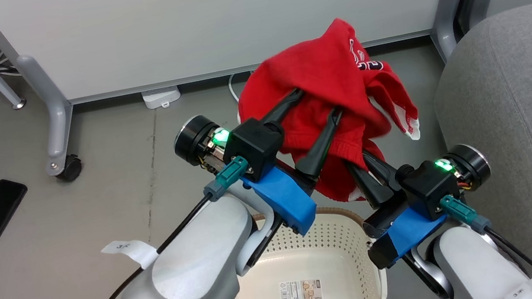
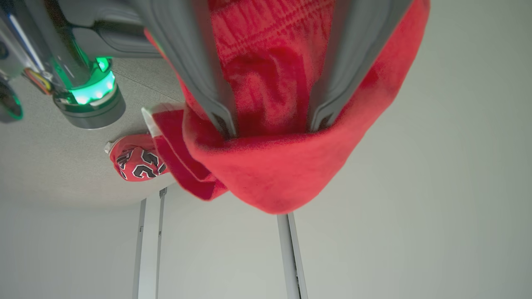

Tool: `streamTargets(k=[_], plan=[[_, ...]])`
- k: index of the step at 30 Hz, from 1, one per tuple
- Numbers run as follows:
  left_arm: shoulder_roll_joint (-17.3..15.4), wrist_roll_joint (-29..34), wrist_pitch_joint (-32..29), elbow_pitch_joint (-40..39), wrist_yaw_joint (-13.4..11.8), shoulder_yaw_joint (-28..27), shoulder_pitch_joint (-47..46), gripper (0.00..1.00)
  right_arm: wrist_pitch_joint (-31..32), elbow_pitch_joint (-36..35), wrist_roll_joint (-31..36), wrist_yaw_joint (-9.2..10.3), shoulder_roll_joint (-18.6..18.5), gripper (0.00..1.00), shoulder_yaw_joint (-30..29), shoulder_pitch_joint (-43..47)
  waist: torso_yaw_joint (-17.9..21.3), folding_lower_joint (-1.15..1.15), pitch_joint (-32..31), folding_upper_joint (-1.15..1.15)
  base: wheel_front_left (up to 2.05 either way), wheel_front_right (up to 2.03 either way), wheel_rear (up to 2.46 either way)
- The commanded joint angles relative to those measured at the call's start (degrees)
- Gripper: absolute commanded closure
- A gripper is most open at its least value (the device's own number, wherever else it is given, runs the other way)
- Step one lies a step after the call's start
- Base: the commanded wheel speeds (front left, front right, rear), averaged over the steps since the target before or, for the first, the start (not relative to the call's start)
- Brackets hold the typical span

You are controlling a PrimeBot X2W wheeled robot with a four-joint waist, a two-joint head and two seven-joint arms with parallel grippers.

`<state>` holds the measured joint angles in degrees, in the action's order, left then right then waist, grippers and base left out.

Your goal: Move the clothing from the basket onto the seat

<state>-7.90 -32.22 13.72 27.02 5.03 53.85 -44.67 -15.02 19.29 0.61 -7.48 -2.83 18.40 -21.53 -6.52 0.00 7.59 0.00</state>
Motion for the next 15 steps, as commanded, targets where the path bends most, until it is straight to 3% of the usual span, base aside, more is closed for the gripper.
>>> streamTargets(k=[1,15], plan=[[-0.1,0.2,0.2,0.1,-0.3,0.0,-0.6,0.00,-0.2,-0.3,-0.4,-0.03,-0.1,1.00,0.0,0.1,0.0,0.00,0.1,0.00,0.00,0.00,0.00],[-0.8,0.5,0.7,-0.2,-0.9,0.2,-0.2,0.00,-0.2,-2.0,-0.7,-0.03,-0.1,1.00,-1.2,1.2,0.9,0.00,0.3,0.00,0.00,0.00,0.00]])
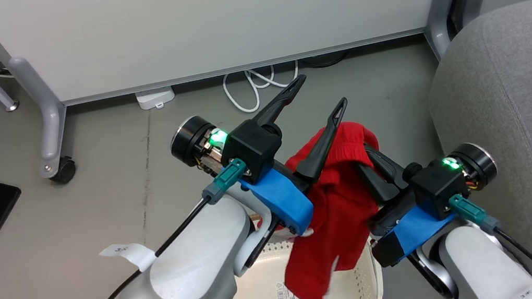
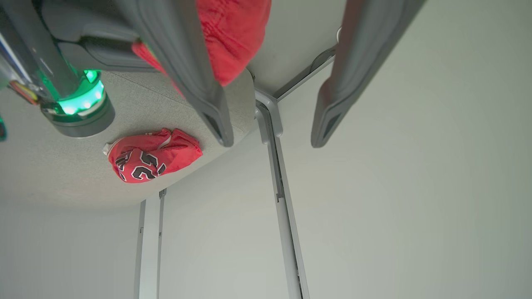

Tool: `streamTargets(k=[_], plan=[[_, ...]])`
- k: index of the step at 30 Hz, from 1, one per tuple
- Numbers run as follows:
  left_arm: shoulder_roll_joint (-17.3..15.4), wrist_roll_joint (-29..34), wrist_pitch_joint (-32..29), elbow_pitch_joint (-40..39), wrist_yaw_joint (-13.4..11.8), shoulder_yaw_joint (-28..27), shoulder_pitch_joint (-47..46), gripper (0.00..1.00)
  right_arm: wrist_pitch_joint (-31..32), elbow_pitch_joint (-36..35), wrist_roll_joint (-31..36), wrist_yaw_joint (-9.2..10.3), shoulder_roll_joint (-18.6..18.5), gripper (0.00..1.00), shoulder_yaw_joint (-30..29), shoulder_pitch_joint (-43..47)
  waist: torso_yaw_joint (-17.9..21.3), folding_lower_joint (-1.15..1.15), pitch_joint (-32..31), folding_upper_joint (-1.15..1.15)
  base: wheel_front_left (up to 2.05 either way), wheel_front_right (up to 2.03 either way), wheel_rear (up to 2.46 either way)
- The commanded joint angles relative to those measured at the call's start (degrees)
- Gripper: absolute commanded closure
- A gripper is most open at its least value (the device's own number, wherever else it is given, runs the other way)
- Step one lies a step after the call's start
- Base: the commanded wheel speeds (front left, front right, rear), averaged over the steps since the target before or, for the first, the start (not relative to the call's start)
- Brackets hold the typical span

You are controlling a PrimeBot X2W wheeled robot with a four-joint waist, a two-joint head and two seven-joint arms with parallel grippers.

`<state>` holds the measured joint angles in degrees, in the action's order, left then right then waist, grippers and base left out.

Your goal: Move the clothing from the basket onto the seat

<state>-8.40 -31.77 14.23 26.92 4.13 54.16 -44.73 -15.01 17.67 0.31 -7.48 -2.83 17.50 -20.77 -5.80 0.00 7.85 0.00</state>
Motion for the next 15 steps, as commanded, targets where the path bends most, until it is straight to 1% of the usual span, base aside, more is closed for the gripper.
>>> streamTargets(k=[1,8,15], plan=[[-0.3,0.1,0.2,-0.1,-0.1,0.0,0.0,0.00,-0.2,-0.7,-0.4,-0.03,-0.1,1.00,-0.5,0.6,0.3,0.00,0.1,0.00,0.00,0.00,0.00],[-0.9,0.2,0.5,-0.2,-0.6,0.0,0.6,0.00,-0.2,-2.7,0.5,-0.02,-0.1,1.00,-2.9,1.3,2.3,0.00,1.1,0.00,0.00,0.00,0.00],[-1.3,0.4,0.6,-0.5,-0.5,0.2,1.1,0.00,-0.2,-4.8,1.1,-0.03,-0.1,1.00,-6.1,2.1,5.4,0.00,2.0,0.00,0.00,0.00,0.00]])
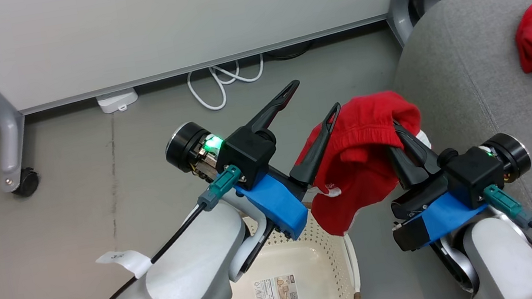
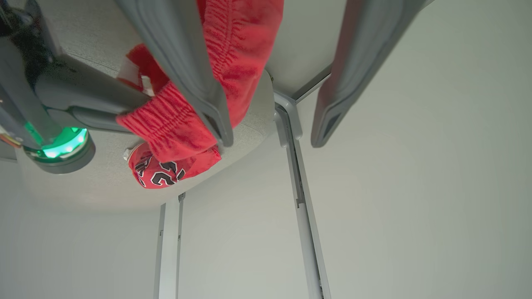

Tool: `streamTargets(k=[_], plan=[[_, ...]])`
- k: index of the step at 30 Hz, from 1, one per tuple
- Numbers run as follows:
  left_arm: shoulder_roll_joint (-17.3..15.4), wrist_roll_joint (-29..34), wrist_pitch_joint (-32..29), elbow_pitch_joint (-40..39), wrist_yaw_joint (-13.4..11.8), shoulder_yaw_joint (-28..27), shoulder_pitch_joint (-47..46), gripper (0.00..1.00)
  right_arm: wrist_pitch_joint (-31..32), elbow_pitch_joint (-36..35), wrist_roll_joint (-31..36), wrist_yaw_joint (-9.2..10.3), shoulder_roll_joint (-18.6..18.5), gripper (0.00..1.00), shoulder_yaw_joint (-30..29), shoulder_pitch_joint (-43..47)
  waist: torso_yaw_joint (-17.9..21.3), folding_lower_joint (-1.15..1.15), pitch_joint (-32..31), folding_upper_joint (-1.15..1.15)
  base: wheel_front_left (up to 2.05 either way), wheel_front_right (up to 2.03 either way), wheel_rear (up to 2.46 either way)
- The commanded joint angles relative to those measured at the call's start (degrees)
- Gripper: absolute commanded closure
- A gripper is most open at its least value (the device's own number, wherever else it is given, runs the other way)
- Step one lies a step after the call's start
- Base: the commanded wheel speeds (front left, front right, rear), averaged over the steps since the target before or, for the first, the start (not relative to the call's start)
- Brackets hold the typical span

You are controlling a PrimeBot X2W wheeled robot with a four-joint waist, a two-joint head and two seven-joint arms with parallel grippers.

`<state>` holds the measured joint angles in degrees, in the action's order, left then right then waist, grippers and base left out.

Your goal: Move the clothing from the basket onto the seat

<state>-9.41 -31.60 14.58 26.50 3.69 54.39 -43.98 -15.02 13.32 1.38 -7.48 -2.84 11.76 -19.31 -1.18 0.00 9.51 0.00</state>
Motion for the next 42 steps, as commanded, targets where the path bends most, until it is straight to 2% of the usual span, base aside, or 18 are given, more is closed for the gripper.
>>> streamTargets(k=[1,19,34,42], plan=[[-0.4,0.4,0.2,-0.2,-0.2,-0.1,0.3,0.00,-0.2,-0.6,0.1,-0.03,-0.1,1.00,-0.6,0.9,1.3,0.00,0.4,0.00,0.00,0.00,0.00],[-0.7,1.4,0.5,-1.4,0.0,0.8,-0.2,0.00,-0.2,-5.0,-0.2,-0.03,-0.1,1.00,-6.9,4.9,12.0,0.00,2.3,0.00,0.00,0.00,0.00],[-0.3,1.6,0.6,-1.6,0.1,1.4,-0.8,0.00,-0.2,-7.1,-1.0,-0.03,-0.1,1.00,-10.0,6.9,15.2,0.00,3.0,0.00,0.00,0.00,0.00],[-1.7,1.9,0.5,-2.5,-0.7,0.5,-2.1,0.00,-0.2,-10.4,-0.7,-0.03,-0.1,1.00,-13.0,2.0,14.7,0.00,5.8,0.00,0.00,0.00,0.00]])
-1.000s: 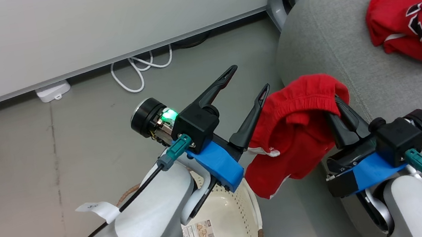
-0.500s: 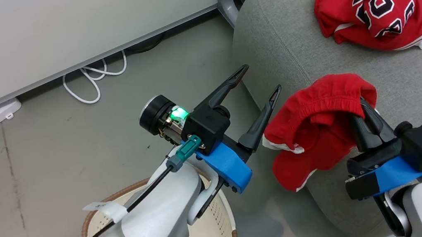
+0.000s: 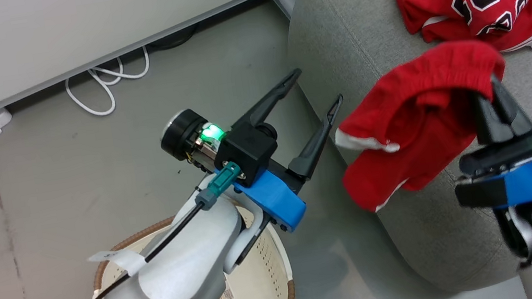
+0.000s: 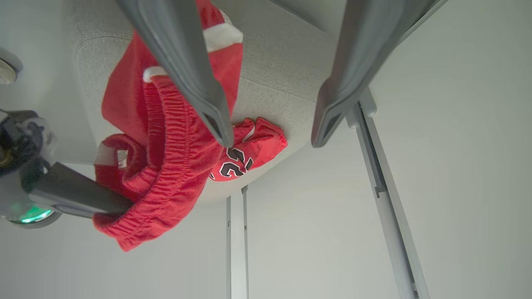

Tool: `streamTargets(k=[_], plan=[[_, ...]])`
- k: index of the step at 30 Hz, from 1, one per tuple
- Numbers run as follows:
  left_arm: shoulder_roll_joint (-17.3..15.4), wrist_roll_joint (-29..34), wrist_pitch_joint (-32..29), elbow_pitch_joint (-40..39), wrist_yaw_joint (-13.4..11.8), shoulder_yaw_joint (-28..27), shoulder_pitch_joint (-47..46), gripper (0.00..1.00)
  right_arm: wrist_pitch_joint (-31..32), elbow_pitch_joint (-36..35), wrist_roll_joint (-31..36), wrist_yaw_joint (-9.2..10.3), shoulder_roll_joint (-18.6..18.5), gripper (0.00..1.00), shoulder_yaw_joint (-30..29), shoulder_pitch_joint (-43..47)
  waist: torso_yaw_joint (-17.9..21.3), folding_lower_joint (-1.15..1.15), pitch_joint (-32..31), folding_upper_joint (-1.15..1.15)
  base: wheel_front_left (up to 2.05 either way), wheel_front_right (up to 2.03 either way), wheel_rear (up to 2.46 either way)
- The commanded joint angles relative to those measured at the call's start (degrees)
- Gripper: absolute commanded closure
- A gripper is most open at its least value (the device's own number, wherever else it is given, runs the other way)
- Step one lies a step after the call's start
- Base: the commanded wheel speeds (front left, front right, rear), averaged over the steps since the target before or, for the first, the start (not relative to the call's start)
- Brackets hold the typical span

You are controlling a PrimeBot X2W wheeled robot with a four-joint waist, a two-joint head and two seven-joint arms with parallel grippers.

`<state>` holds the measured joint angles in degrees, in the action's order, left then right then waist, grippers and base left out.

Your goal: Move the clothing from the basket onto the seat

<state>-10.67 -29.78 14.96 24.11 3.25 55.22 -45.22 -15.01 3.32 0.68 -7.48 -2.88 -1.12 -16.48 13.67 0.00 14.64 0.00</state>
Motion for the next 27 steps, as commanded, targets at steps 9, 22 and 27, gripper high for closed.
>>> streamTargets(k=[9,22,27], plan=[[-2.7,1.7,-1.3,-3.0,-1.2,-1.2,-5.1,0.00,-0.2,-5.5,0.5,-0.03,-1.0,1.00,-8.8,-18.2,-1.6,0.00,10.3,0.00,0.00,0.00,0.00],[-6.5,5.2,-3.9,-8.1,-2.2,-1.9,-12.4,0.00,-0.2,-0.4,-1.8,-0.03,-15.7,1.00,-25.9,-43.1,-3.1,0.00,27.2,0.00,0.00,0.00,0.00],[-7.4,5.6,-4.0,-8.9,-2.2,-1.9,-13.3,0.00,-0.2,5.1,-1.3,-0.03,-19.6,1.00,-29.2,-43.4,-2.8,0.00,30.4,0.00,0.00,0.00,0.00]])
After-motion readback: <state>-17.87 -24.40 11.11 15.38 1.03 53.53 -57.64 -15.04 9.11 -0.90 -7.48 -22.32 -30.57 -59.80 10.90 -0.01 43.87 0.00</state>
